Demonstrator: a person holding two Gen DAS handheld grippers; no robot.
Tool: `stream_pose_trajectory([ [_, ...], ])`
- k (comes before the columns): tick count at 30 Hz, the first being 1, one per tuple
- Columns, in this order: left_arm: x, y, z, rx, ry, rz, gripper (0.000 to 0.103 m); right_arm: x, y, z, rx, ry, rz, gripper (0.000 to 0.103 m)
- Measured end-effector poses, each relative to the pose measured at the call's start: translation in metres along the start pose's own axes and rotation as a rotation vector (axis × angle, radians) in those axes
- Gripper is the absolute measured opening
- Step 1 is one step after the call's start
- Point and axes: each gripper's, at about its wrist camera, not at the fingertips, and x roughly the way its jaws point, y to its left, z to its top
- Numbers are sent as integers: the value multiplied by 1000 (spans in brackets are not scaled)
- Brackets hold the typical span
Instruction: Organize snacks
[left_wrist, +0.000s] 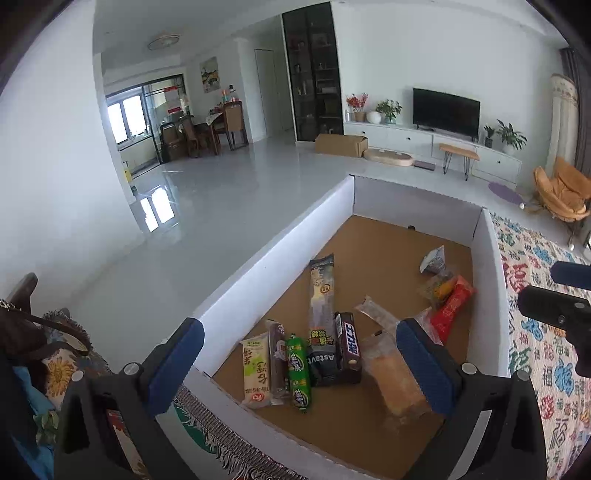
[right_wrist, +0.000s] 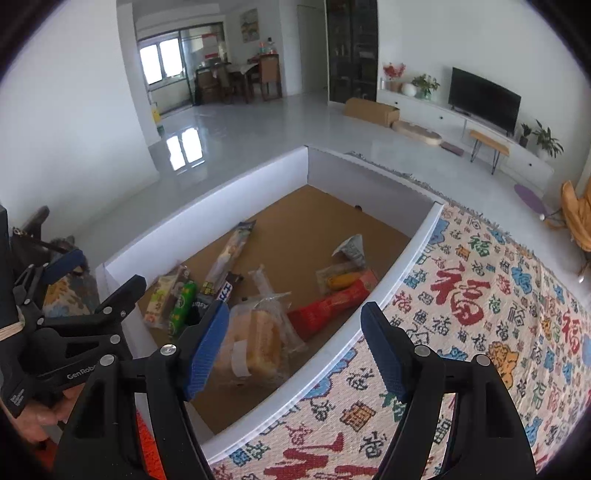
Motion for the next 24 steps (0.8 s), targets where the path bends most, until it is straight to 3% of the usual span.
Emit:
stream_pose_trajectory([
  [11, 8, 6, 2, -45, 78, -39, 103, 3, 8, 0, -18, 20, -12, 77],
  [24, 5, 7, 0, -35, 82, -10, 103, 8, 20, 6, -53, 30, -28, 77],
])
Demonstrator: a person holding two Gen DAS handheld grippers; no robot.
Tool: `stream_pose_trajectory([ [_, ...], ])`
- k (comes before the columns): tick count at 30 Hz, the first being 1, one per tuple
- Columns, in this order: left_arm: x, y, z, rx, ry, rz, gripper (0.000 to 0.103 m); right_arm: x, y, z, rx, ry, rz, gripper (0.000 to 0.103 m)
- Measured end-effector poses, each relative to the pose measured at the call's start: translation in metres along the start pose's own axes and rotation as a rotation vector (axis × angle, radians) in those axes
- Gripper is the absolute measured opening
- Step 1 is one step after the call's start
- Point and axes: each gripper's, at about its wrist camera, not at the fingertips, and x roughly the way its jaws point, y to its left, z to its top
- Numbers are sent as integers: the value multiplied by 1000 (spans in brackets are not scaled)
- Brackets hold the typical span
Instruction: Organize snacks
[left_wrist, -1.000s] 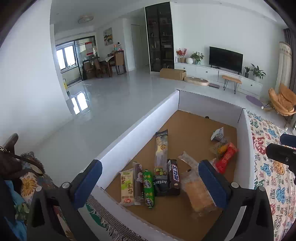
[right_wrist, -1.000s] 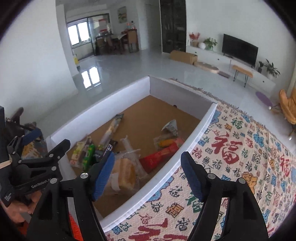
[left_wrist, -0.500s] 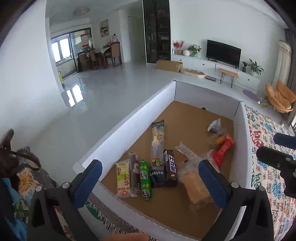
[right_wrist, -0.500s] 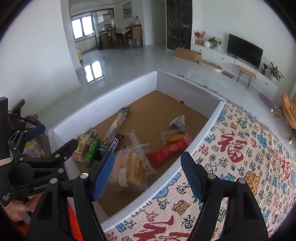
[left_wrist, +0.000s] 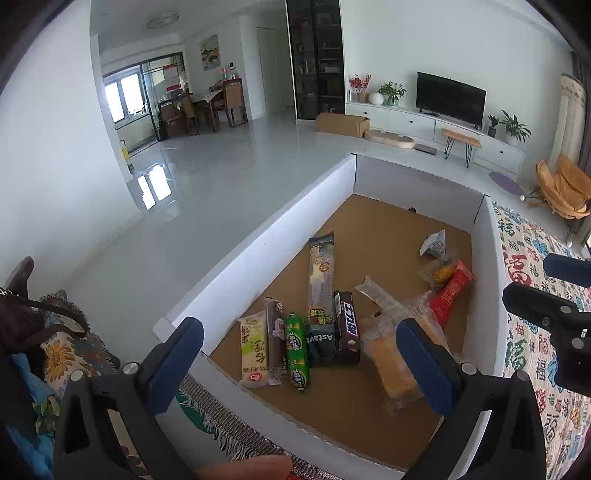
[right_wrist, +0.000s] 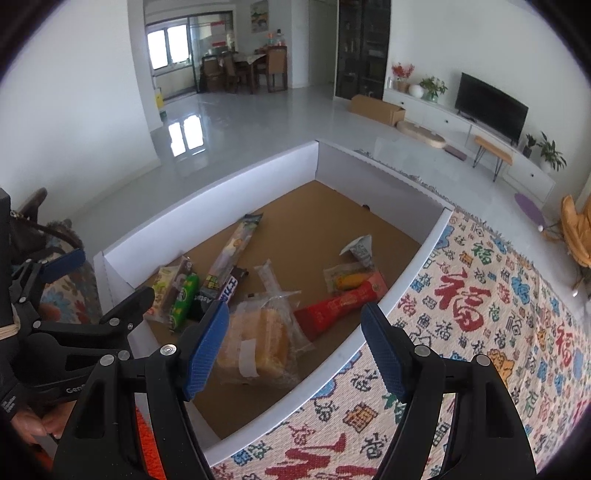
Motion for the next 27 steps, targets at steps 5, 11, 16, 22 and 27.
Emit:
stream_pose_trajectory([
  [5, 0, 1, 0, 6, -10, 16, 103, 5, -2, -2, 9, 14, -1, 77],
  [11, -2, -1, -2, 23, -25, 49, 103, 6, -2, -2, 10, 19, 4, 77],
  [16, -1, 3, -1, 9, -13, 40, 103, 6, 0, -3, 2, 20, 4, 77],
  [22, -1, 4, -1, 11, -19, 47, 103, 6, -1, -3, 5, 22, 1, 77],
  [27, -2, 3, -3, 7, -20, 50, 103, 7, 1, -3, 7, 24, 3, 77],
])
